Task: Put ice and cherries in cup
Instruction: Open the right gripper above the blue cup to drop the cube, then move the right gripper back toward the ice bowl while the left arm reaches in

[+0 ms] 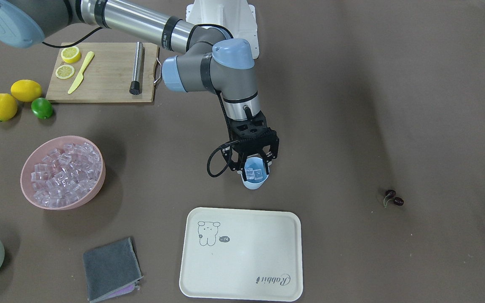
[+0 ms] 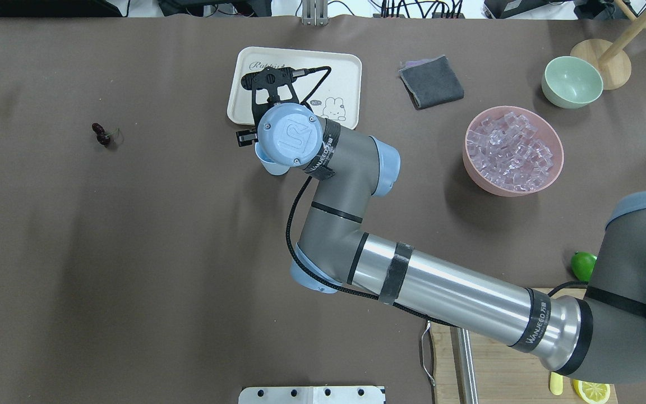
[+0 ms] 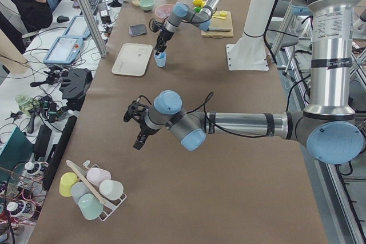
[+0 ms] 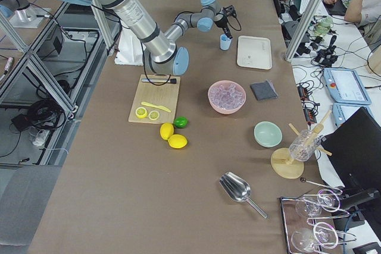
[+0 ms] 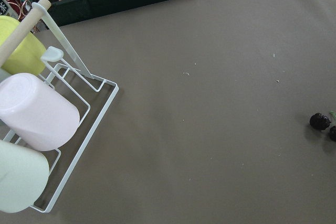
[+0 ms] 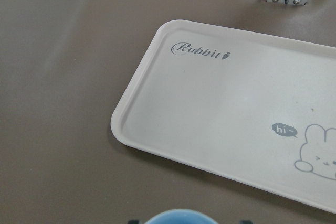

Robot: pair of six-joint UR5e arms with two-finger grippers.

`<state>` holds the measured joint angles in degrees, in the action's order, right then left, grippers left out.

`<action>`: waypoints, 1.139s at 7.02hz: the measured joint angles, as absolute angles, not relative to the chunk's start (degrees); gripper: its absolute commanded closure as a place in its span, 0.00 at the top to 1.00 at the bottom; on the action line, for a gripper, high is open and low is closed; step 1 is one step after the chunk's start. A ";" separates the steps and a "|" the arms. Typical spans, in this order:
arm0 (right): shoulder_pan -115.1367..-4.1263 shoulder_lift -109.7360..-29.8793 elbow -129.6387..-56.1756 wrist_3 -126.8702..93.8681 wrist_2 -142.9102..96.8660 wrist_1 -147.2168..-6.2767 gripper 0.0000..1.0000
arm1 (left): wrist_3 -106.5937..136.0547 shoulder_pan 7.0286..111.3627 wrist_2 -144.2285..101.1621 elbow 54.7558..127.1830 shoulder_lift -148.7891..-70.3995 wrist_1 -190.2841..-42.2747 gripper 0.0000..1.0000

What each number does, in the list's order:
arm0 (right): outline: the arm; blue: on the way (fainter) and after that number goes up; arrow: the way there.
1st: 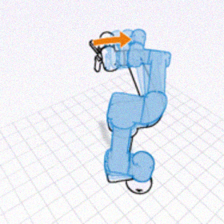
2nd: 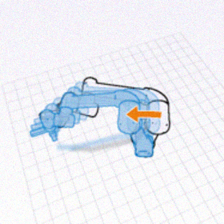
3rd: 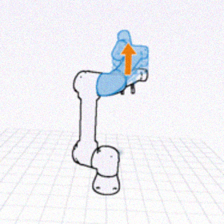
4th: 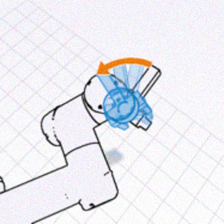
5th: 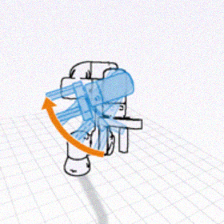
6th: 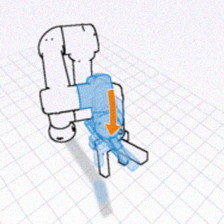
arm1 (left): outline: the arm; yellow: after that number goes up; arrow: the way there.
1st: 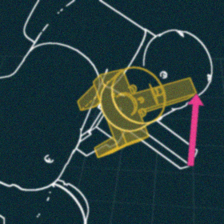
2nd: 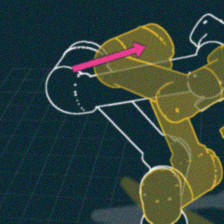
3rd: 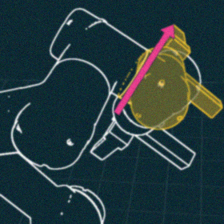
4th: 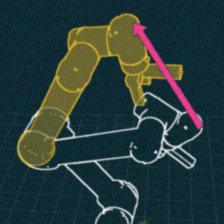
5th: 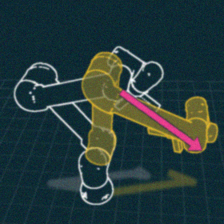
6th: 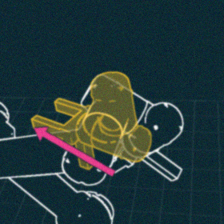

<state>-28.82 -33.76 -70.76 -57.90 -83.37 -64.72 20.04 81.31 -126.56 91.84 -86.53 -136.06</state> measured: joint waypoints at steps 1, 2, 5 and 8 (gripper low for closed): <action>-28.86 -35.44 -73.42 -57.64 -84.00 -64.90 1.00 | 20.04 81.32 -126.69 91.92 -86.61 -135.97 0.98; -29.29 -37.27 -76.22 -57.54 -85.23 -65.23 1.00 | 20.07 81.32 -127.43 91.95 -86.98 -135.64 0.98; -37.22 -45.02 -87.14 -55.56 -96.50 -68.18 1.00 | 29.35 77.48 -129.40 92.01 -92.71 -133.38 0.98; -50.65 -58.07 -98.66 -48.48 -112.91 -68.52 1.00 | 40.23 65.09 -123.61 90.39 -101.38 -132.98 0.98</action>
<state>-50.65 -58.07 -98.66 -48.48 -112.91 -68.52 40.23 65.09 -123.61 90.39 -101.38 -132.98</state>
